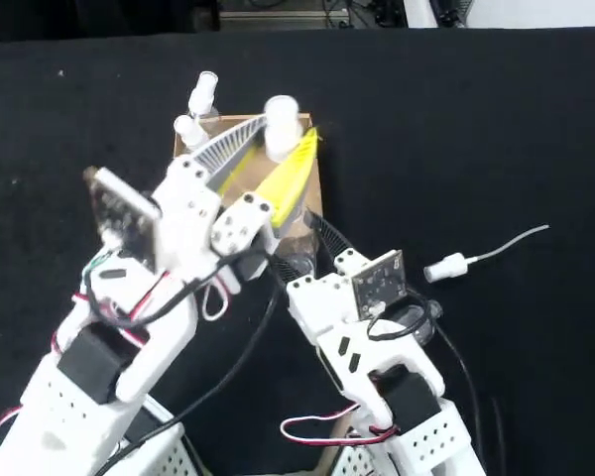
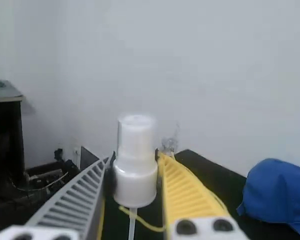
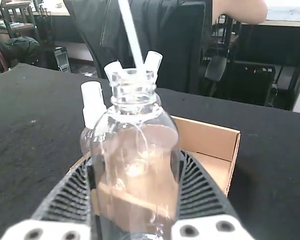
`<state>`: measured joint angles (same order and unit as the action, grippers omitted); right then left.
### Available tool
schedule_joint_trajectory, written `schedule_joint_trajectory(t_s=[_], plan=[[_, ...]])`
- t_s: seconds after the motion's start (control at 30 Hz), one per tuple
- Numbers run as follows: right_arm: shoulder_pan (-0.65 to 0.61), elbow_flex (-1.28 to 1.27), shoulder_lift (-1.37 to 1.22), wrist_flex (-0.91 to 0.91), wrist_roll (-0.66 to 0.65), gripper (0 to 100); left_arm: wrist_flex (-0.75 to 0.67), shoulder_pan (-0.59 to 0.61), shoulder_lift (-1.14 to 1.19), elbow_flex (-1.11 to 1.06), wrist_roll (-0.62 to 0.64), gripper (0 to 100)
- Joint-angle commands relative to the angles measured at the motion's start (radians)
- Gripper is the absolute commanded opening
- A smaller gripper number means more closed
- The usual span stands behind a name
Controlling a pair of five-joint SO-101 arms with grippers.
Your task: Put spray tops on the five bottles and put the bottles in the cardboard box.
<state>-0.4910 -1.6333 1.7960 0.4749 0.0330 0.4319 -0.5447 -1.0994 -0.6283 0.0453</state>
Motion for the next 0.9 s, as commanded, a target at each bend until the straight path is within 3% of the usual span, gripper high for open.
schedule_joint_trajectory(t_s=[0.0,0.57,0.77,0.87], plan=[[-0.009,0.008,0.119,-0.034,0.003,1.1,0.107,0.035,0.052,0.165,-0.005,3],[-0.009,0.039,0.119,-0.035,0.003,1.1,0.163,0.041,0.227,0.232,-0.009,3],[-0.009,0.039,0.119,-0.035,0.003,1.1,0.281,0.044,0.198,0.292,-0.005,23],[-0.009,0.039,0.119,-0.035,0.003,1.1,0.334,0.048,0.193,0.331,-0.009,24]])
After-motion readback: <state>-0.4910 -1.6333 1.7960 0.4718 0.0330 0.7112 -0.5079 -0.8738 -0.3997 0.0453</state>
